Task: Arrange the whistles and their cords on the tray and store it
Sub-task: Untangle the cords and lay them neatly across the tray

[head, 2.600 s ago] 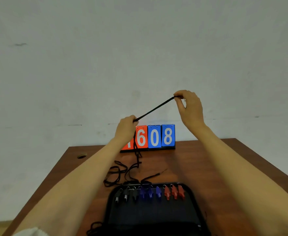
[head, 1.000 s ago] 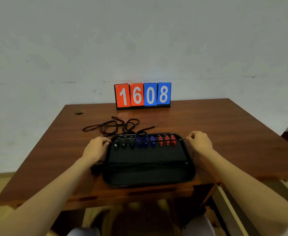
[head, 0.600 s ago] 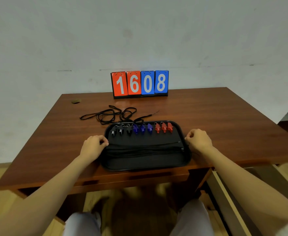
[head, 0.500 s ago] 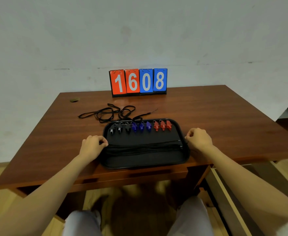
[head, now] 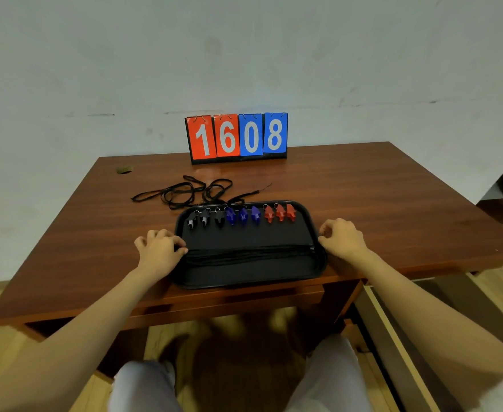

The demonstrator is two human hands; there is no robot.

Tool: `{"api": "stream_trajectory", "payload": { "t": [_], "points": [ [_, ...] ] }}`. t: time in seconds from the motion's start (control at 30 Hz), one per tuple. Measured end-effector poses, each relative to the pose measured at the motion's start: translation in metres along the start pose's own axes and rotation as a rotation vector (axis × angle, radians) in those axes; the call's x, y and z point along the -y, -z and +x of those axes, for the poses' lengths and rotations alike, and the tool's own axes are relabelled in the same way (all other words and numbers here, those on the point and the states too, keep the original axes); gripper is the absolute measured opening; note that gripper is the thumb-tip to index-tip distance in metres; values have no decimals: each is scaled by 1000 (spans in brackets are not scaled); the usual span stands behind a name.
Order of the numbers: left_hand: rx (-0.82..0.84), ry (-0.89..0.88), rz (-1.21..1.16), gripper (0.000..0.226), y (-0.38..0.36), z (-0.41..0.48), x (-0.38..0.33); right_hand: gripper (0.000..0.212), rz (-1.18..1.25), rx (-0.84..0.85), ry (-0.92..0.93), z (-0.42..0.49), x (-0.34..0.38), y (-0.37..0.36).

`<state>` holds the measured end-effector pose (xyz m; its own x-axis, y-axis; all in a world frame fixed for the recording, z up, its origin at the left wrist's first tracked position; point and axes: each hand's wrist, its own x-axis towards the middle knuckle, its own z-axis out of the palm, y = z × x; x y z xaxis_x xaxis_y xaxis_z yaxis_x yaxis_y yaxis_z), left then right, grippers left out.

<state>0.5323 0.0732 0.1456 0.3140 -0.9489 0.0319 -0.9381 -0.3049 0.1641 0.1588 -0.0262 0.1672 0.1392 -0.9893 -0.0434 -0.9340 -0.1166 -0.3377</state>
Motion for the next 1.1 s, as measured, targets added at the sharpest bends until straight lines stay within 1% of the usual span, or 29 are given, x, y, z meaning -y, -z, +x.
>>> {"api": "stream_trajectory", "payload": {
  "t": [0.07, 0.13, 0.17, 0.23, 0.3, 0.47, 0.6, 0.7, 0.8, 0.93, 1.03, 1.1],
  "points": [
    [-29, -40, -7, 29, -2, -1, -2, 16, -6, -41, 75, 0, 0, -2],
    [-49, -130, -25, 34, -4, -2, -5, 25, -27, -80, 188, -1, 2, -3],
    [-43, -189, -36, 36, -6, -3, -6, 28, -48, -67, 251, 0, 3, -4],
    [-3, -296, -58, 40, -9, -6, -9, 35, -122, 20, 359, 1, 5, -7],
    [40, -344, -64, 44, -12, -9, -11, 40, -193, 96, 410, 1, 7, -13],
    [111, -328, -17, 48, -16, -14, -12, 40, -254, 144, 413, -1, 10, -21],
    [114, -330, -27, 48, -16, -15, -14, 41, -267, 153, 406, 0, 11, -20],
    [93, -339, -76, 49, -16, -10, -18, 43, -268, 126, 421, 6, 19, -18],
    [57, -357, -110, 47, -13, 3, -29, 43, -218, 88, 438, 17, 35, -16],
    [-16, -333, -127, 44, -1, 33, -49, 39, -177, 32, 468, 43, 67, -10],
    [-71, -295, -148, 41, 11, 64, -62, 39, -146, 43, 459, 72, 93, -5],
    [-75, -268, -175, 35, 19, 87, -69, 41, -135, 69, 435, 96, 108, -4]
  ]
}}
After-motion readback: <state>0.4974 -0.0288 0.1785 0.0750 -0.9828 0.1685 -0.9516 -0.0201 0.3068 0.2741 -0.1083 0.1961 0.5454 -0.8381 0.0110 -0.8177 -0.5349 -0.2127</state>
